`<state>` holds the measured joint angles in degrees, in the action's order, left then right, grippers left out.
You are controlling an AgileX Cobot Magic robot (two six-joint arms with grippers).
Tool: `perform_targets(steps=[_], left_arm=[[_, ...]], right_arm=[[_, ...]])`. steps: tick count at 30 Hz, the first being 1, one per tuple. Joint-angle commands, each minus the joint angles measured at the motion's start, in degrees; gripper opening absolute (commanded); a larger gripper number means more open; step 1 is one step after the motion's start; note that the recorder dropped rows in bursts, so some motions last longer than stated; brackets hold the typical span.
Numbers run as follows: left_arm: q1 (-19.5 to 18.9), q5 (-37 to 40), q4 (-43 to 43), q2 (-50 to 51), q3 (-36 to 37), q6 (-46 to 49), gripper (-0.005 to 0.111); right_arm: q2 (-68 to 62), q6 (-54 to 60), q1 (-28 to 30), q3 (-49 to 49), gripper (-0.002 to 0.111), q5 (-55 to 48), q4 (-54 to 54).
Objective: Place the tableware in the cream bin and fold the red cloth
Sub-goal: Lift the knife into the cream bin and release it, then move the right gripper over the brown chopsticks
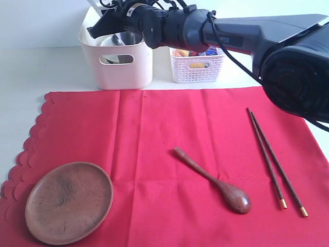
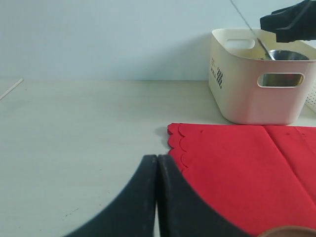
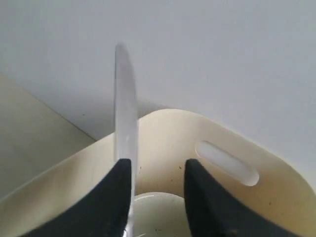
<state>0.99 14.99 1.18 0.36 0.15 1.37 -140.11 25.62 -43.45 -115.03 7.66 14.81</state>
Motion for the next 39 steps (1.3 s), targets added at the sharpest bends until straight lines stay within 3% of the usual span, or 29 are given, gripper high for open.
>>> perform_targets(steps=[1, 8, 17, 20, 28, 33, 39], left_arm=[[0.28, -0.34, -0.05, -0.36, -0.15, -0.11, 0.003], [0.28, -0.34, -0.05, -0.36, -0.15, -0.11, 0.003], [0.28, -0.34, -0.05, -0.36, -0.15, -0.11, 0.003], [0.28, -0.34, -0.05, -0.36, -0.15, -0.11, 0.003], [0.28, -0.34, -0.05, -0.36, -0.15, -0.11, 0.003], [0.28, -0.34, -0.05, -0.36, -0.15, -0.11, 0.003], [0.28, -0.34, -0.05, -0.36, -0.15, -0.11, 0.003]], right_arm=[[0.05, -0.18, 0.41, -0.47, 0.053, -0.08, 0.19], [1.98, -0.33, 0.41, -0.47, 0.062, -2.78, 4.76], [10.94, 1.55, 0.41, -0.47, 0.061, -20.98, 3.89], [14.26, 2.99, 0.41, -0.47, 0.051, -29.07, 1.23], [21.04, 5.37, 0.41, 0.26, 0.002, -47.45, -1.77], [26.49, 6.27, 0.41, 6.08, 0.000, -50.09, -3.49], [36.01, 6.27, 0.41, 18.47, 0.000, -46.24, -3.78]])
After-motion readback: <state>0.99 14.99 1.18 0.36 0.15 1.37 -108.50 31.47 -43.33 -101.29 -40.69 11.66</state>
